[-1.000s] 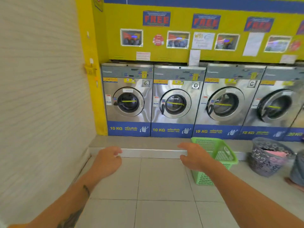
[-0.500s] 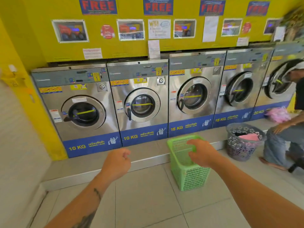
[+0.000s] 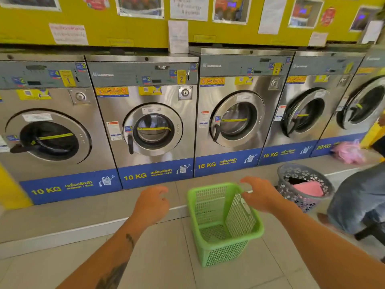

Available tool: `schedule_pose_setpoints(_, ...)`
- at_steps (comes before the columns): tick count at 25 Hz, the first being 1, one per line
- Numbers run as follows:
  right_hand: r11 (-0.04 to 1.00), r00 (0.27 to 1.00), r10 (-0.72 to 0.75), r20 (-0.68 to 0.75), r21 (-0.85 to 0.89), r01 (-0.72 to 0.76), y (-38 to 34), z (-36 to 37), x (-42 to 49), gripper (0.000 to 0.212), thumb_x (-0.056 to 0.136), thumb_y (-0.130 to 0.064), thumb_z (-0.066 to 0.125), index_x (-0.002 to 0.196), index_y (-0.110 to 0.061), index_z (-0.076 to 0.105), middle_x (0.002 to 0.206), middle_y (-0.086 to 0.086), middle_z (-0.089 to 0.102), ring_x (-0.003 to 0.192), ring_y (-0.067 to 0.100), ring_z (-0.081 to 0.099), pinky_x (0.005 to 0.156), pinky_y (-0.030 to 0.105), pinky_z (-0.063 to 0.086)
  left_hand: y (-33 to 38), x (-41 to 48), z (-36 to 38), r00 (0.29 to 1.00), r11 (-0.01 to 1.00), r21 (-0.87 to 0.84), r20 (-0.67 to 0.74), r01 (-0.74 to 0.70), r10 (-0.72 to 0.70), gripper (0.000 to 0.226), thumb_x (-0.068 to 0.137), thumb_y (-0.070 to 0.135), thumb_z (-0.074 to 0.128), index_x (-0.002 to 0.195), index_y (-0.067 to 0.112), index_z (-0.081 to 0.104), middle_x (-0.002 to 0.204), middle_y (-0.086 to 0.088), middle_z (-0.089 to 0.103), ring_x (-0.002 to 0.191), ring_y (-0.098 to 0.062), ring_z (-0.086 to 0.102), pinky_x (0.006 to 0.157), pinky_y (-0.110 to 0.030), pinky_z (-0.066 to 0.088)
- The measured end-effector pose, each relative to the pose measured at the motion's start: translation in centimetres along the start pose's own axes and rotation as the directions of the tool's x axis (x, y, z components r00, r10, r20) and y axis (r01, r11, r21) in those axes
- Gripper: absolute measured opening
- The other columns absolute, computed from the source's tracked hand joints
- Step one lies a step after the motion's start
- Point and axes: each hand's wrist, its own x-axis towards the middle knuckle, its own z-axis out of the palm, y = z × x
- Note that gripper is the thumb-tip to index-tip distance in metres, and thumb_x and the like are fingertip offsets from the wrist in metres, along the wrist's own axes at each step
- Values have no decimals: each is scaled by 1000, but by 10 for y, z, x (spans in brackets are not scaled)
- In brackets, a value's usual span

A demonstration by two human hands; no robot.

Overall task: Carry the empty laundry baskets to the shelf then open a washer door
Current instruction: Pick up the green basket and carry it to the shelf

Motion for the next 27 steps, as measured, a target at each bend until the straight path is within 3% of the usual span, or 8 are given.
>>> schedule_pose_setpoints(5, 993, 992, 118, 33, -12, -118, 44, -3, 94, 51, 83, -22, 59, 134, -20, 52, 135, 9, 56, 120, 26, 54, 98, 31, 42, 25, 122, 59, 998, 999, -5, 55, -34, 34, 42, 87, 15, 54, 129, 15, 56, 133, -9, 54, 123, -30, 51, 102, -41, 43)
schedule_pose_setpoints(9, 984, 984, 177, 26, 21, -177, 82, -4, 155, 52, 82, -19, 61, 134, -19, 52, 133, 12, 56, 115, 28, 56, 96, 32, 43, 28, 187, 107, 989, 991, 119, 145, -61, 43, 65, 89, 37, 53, 148, 20, 30, 155, -7, 29, 142, -27, 29, 113, -39, 30)
schedule_pose_setpoints(12, 979, 975, 201, 94, 22, -203, 119, 4, 201, 52, 83, -15, 63, 134, -14, 53, 134, 15, 55, 120, 29, 54, 98, 30, 40, 23, 215, 146, 981, 978, 209, 190, 3, -43, 69, 89, 42, 51, 150, 24, 23, 158, -10, 20, 142, -31, 29, 112, -40, 31)
schedule_pose_setpoints(18, 977, 934, 204, 294, -2, -213, 210, 49, 299, 64, 82, -21, 62, 143, -22, 41, 148, 11, 42, 135, 29, 39, 108, 36, 34, 17, 237, 219, 942, 908, 376, 192, 188, -274, 71, 89, 45, 48, 151, 23, 21, 159, -12, 17, 141, -33, 29, 111, -44, 31)
schedule_pose_setpoints(21, 973, 899, 222, 377, -32, -227, 250, 88, 335, 66, 81, -16, 61, 144, -23, 40, 144, 13, 45, 122, 30, 51, 96, 33, 42, 4, 241, 264, 898, 848, 468, 216, 249, -384, 72, 90, 44, 47, 152, 24, 17, 160, -9, 14, 140, -33, 29, 110, -45, 32)
schedule_pose_setpoints(24, 962, 851, 242, 466, 0, -273, 283, 140, 367, 69, 78, -15, 60, 143, -26, 40, 133, 12, 50, 85, 25, 64, 68, 27, 49, -20, 251, 315, 854, 818, 501, 256, 284, -454, 72, 89, 43, 47, 151, 24, 16, 161, -8, 12, 141, -33, 28, 111, -45, 31)
schedule_pose_setpoints(27, 958, 829, 243, 504, 6, -285, 315, 200, 394, 74, 75, -22, 61, 144, -31, 37, 141, 12, 43, 108, 34, 60, 82, 36, 52, -56, 266, 361, 823, 800, 497, 257, 337, -507, 73, 88, 40, 49, 151, 25, 16, 161, -8, 10, 142, -33, 26, 111, -45, 30)
